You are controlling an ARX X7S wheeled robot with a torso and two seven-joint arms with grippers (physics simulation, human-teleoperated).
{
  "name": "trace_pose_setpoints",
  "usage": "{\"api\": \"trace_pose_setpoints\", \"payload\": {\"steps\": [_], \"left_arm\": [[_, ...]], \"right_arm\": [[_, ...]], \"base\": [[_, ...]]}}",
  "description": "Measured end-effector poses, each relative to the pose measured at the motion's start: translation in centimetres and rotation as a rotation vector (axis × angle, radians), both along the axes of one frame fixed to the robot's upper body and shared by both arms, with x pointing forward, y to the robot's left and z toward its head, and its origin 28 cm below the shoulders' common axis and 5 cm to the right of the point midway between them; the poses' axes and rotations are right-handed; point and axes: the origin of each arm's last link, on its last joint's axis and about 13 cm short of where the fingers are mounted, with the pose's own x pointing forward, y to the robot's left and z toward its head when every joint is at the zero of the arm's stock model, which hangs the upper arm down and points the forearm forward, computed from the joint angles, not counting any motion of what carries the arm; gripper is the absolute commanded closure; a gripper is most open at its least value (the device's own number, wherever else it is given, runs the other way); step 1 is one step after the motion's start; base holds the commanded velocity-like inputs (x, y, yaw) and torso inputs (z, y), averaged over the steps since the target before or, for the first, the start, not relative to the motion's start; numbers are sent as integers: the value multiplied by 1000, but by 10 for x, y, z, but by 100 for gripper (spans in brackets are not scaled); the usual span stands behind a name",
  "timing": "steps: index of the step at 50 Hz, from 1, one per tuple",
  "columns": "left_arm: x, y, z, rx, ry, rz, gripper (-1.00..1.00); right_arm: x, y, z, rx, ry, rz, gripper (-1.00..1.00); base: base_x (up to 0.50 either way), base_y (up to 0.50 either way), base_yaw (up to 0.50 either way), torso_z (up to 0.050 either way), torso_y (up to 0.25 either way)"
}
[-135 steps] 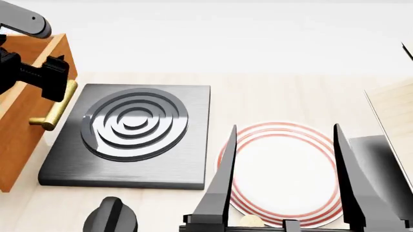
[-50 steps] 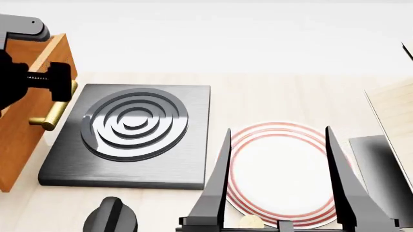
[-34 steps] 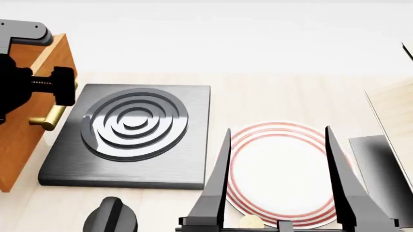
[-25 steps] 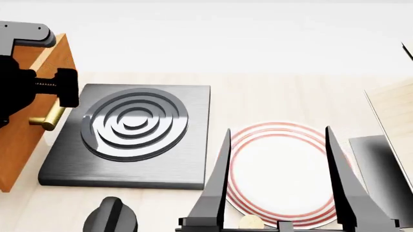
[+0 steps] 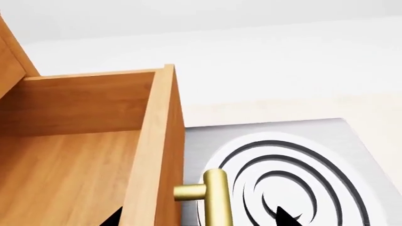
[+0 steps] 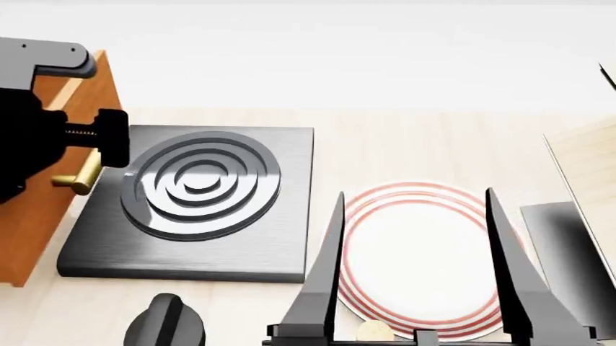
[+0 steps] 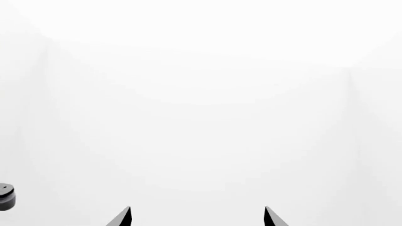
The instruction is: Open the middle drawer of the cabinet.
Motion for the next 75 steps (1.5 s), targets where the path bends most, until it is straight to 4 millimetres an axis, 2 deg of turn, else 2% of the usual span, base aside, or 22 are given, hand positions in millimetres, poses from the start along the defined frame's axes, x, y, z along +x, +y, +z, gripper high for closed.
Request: {"api": "trace_pose_setpoints", "payload": {"steps": [34,75], "left_arm": [[-12,-21,6,-75,-13,-56,-100],[-13,-45,8,-130,-31,-76,-100]], "right_arm": [[-1,1,0,-1,-1,4,-100],[0,0,0,1,1,5,-100]], "base": [[0,0,0,0,0],[0,0,0,0,0]]}}
